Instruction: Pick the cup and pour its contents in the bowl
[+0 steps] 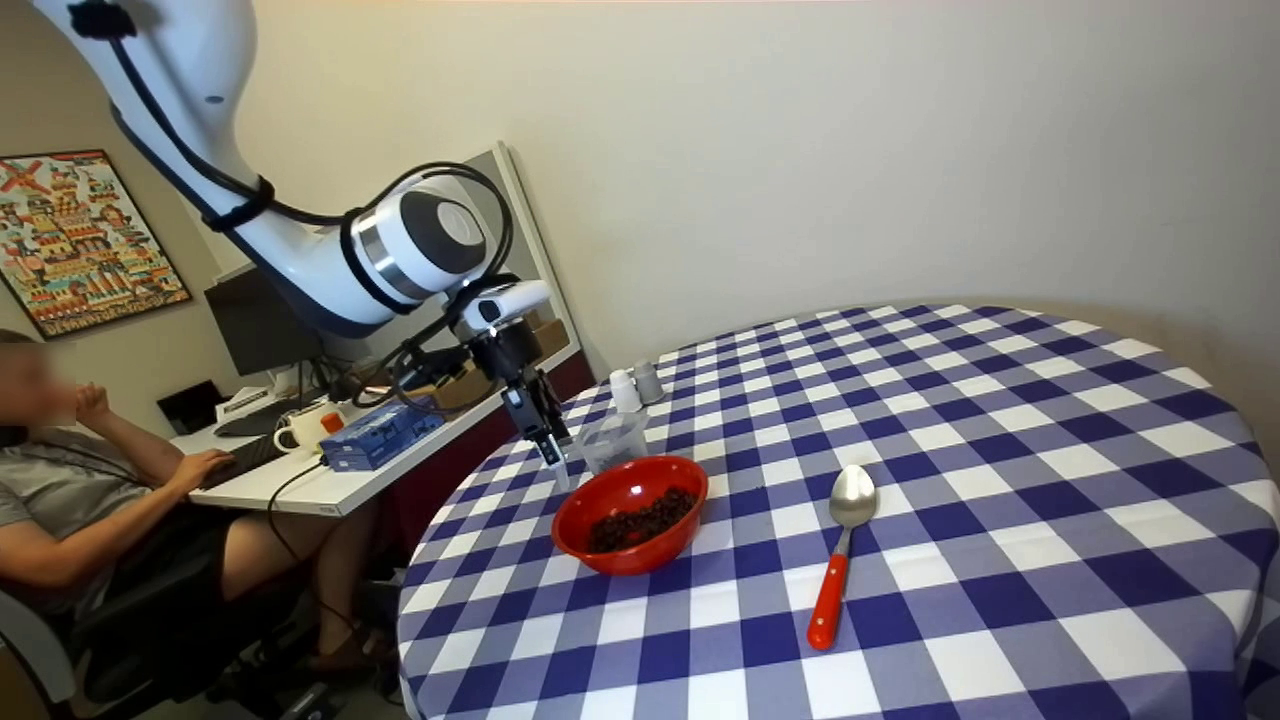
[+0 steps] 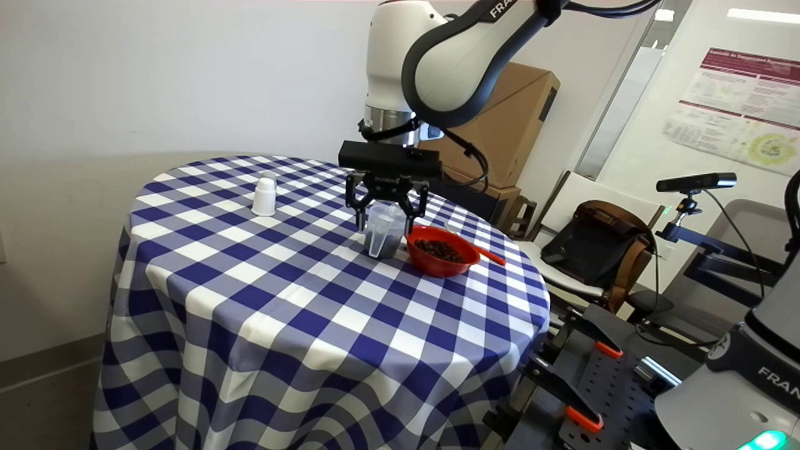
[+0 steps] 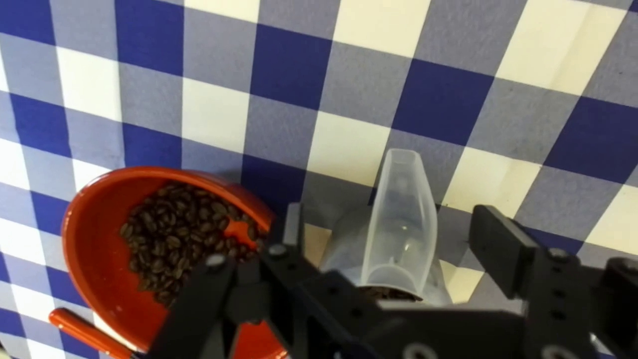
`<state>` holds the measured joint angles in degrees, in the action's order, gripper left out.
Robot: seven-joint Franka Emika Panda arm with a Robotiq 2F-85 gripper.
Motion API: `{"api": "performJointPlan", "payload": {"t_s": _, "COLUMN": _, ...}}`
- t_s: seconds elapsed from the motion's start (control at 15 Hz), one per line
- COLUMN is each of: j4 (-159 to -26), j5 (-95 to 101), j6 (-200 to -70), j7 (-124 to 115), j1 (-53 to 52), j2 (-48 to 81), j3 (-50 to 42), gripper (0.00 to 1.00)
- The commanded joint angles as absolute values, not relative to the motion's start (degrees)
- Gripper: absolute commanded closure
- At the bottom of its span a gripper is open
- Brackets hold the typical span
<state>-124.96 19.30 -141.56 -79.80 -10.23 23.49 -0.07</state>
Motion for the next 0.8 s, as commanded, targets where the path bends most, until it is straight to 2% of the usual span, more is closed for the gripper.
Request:
{"api": "performJointPlan", "payload": {"t_s": 0.0, "j4": -123.3, "j5": 17.5, "j6": -142.1, "j7": -80.1, "j1": -11.8, "j2": 25.4, "j3": -1.4, "gripper": 0.47}}
{"api": "performJointPlan", "payload": {"t_s": 0.33, "j4": -122.4, "j5": 16.6, "j6": -142.0, "j7": -79.7, "j1": -12.3, "j2": 26.2, "j3": -1.6, "gripper": 0.86}}
{"api": "performJointPlan", "payload": {"t_s": 0.47, "j4": -122.0, "j5": 16.3, "j6": -142.0, "j7": -79.5, "j1": -12.4, "j2": 26.4, "j3": -1.7, "gripper": 0.98}}
{"api": "performJointPlan", "payload": {"t_s": 0.53, "j4": -121.9, "j5": 16.3, "j6": -142.0, "j7": -79.4, "j1": -12.5, "j2": 26.4, "j3": -1.8, "gripper": 0.94}}
{"api": "performJointPlan", "payload": {"t_s": 0.73, "j4": -121.5, "j5": 15.7, "j6": -142.1, "j7": -78.3, "j1": -12.2, "j2": 26.0, "j3": -1.4, "gripper": 0.94}}
